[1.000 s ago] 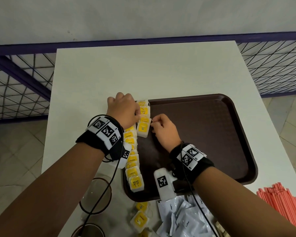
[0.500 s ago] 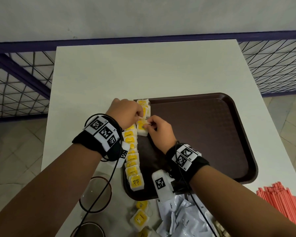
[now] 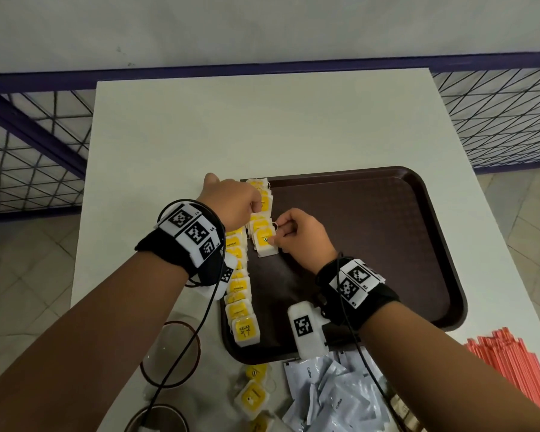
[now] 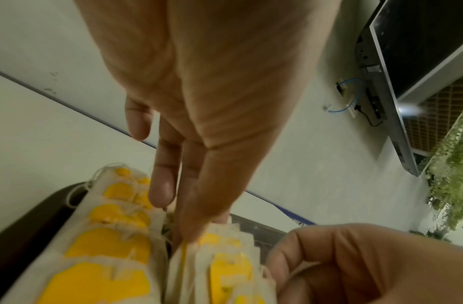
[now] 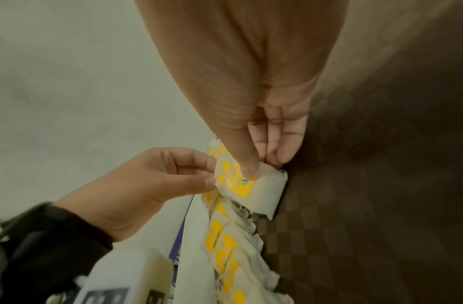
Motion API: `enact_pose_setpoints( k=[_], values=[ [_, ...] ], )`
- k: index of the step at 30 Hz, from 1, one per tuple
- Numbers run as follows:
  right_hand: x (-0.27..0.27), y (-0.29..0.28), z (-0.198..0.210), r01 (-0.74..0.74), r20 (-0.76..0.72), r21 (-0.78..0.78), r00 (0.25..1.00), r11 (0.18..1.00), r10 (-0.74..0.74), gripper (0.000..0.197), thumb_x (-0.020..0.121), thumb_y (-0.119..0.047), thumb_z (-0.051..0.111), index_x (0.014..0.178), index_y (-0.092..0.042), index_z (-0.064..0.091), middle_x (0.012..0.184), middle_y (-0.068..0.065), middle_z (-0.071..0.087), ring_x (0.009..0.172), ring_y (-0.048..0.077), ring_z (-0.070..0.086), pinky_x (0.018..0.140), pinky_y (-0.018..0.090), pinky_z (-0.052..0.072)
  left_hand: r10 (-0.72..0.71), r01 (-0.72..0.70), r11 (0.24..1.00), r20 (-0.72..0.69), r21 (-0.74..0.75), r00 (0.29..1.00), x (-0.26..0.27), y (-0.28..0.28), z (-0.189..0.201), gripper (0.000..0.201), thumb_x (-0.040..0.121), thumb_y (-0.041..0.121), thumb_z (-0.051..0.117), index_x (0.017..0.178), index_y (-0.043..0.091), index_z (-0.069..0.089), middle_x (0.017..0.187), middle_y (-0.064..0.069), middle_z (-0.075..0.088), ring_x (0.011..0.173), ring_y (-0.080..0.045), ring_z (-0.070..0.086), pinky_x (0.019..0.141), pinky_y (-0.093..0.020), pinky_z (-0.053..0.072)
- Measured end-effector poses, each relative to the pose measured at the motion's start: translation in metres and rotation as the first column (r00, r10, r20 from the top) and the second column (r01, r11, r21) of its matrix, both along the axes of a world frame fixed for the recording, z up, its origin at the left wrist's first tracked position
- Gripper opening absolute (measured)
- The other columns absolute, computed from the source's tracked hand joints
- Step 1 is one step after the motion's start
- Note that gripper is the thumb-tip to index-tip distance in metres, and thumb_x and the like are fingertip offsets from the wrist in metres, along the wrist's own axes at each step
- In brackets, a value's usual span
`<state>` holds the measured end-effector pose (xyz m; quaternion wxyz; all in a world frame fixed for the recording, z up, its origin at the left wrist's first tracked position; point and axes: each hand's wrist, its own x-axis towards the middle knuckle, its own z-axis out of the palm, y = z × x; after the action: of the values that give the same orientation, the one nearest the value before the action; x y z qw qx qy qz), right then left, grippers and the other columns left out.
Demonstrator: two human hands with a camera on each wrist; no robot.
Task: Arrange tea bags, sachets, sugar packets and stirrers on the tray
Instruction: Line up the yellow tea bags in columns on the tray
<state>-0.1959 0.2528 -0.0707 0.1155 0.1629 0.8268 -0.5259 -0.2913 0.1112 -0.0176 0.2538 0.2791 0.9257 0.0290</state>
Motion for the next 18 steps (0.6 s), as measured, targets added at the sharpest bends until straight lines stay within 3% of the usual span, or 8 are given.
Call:
enact_pose_setpoints(
  k=[4, 7, 11, 13, 16, 18],
  values=[
    [0.010, -0.005, 0.000, -0.028, -0.043, -0.026, 0.999, 0.999, 0.027, 0.023, 0.075, -0.007, 0.074, 0.095, -0.011, 0.062, 0.082, 0.000, 0.058, 0.069, 0.010, 0.053, 0.071, 0.016, 0.048, -0.021, 0.022, 1.000, 0.052, -0.015, 0.998, 0.001, 0.000, 0.000, 0.024, 0.089, 0.016, 0.046, 0.096, 0.032, 0.063, 0.078, 0.017, 0.049, 0.094, -0.010, 0.054, 0.094, -0.040, 0.021],
    [0.013, -0.004, -0.001, -0.030, -0.078, 0.046, 0.996, 0.998, 0.034, 0.019, 0.080, -0.014, 0.071, 0.098, -0.013, 0.065, 0.090, 0.001, 0.056, 0.071, 0.009, 0.053, 0.069, 0.008, 0.044, -0.026, 0.025, 1.000, 0.123, 0.007, 0.992, 0.002, -0.001, 0.002, 0.023, 0.091, 0.017, 0.046, 0.100, 0.031, 0.062, 0.079, 0.017, 0.050, 0.099, -0.011, 0.054, 0.099, -0.039, 0.021],
    [0.012, 0.001, 0.001, -0.095, -0.032, 0.023, 0.995, 0.995, 0.096, 0.006, 0.084, -0.017, 0.066, 0.083, -0.013, 0.062, 0.079, 0.001, 0.058, 0.067, 0.008, 0.051, 0.071, 0.021, 0.044, -0.018, 0.007, 0.999, 0.229, 0.049, 0.973, 0.000, -0.003, 0.005, 0.016, 0.090, 0.022, 0.049, 0.096, 0.034, 0.058, 0.099, 0.015, 0.061, 0.108, -0.013, 0.053, 0.102, -0.040, 0.022],
    [0.011, 0.001, 0.000, -0.119, -0.001, 0.030, 0.993, 0.992, 0.119, 0.006, 0.086, -0.018, 0.063, 0.083, -0.012, 0.062, 0.075, -0.001, 0.059, 0.064, 0.006, 0.051, 0.070, 0.025, 0.044, -0.016, 0.011, 1.000, 0.193, 0.028, 0.981, 0.000, -0.002, 0.006, 0.017, 0.089, 0.024, 0.051, 0.100, 0.032, 0.061, 0.099, 0.015, 0.059, 0.108, -0.013, 0.053, 0.101, -0.040, 0.023],
    [0.010, 0.000, -0.001, -0.028, 0.010, 0.023, 1.000, 0.999, 0.028, 0.007, 0.086, -0.018, 0.064, 0.090, -0.013, 0.063, 0.077, -0.001, 0.061, 0.064, 0.007, 0.053, 0.069, 0.028, 0.049, -0.018, 0.019, 1.000, 0.103, -0.009, 0.994, 0.000, 0.000, 0.004, 0.023, 0.091, 0.021, 0.048, 0.105, 0.030, 0.064, 0.101, 0.015, 0.058, 0.107, -0.012, 0.053, 0.099, -0.040, 0.022],
    [0.010, -0.002, -0.002, 0.039, -0.010, 0.011, 0.999, 0.999, -0.039, 0.011, 0.083, -0.018, 0.067, 0.093, -0.012, 0.064, 0.076, -0.003, 0.060, 0.066, 0.006, 0.054, 0.070, 0.022, 0.049, 0.009, -0.010, 1.000, 0.068, 0.006, 0.998, 0.000, -0.001, 0.002, 0.030, 0.091, 0.017, 0.043, 0.101, 0.032, 0.066, 0.103, 0.017, 0.059, 0.104, -0.011, 0.054, 0.099, -0.040, 0.021]
  ],
)
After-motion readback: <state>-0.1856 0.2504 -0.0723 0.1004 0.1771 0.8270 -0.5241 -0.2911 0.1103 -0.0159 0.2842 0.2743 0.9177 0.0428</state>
